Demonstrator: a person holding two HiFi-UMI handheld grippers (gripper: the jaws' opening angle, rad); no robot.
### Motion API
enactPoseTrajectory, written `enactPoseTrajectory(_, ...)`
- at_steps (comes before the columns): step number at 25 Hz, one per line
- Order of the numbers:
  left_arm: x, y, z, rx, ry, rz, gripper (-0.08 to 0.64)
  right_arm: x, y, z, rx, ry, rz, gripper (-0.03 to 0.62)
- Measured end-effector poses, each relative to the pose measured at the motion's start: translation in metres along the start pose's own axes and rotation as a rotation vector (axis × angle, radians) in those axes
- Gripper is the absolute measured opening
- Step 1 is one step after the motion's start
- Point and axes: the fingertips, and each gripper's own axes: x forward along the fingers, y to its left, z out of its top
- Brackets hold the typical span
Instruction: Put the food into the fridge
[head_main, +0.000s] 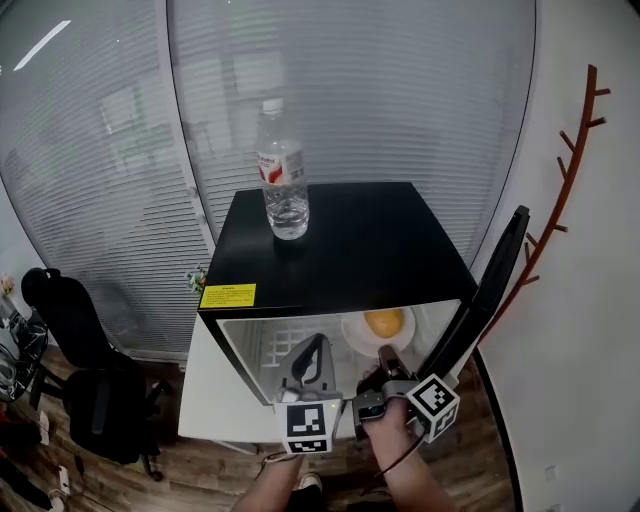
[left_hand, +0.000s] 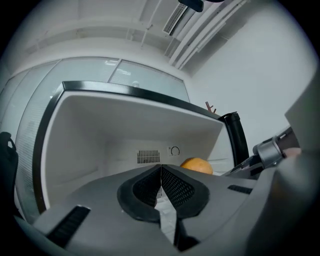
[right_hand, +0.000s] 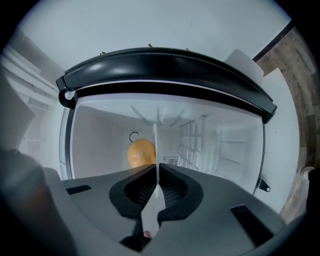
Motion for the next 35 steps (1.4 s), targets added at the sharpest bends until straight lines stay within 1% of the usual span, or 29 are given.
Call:
enactPoseTrajectory(6,0.023,0.007,-0.012,-0.010,0.017,-0.036,0.026,0.019,-0.019,0.005,0.005,-0.033,-0.060,0.037)
enactPoseTrajectory(10,0.030,0.006,-0.018,-0.015,0.027,-0.051,0.026,0.024,-0.032,0.006,0.014,-0.041,-0.102,0.037)
enactPoseTrajectory(15,0.035,0.002,-0.025,-0.016,0.035,-0.067,0.026,0.025,-0.040,0.008,0.011,-0.051,-0.133,0.037)
enactPoseTrajectory(21,0.038,0.001,-0.030,-0.008,0.032,-0.072,0.026,0.029,-0.045,0.011,-0.003,-0.054,-0.166,0.037)
enactPoseTrajectory(28,0.034,0.004,-0.034,-0.030,0.033,-0.069,0.026,0.025,-0.054,0.009,-0.010,-0.054,-0.220,0.037)
enactPoseTrajectory(35,0.031,0.006,-0.034,-0.038,0.032,-0.068,0.026,0.025,-0.057,0.008,-0.035,-0.054,-0.246,0.037)
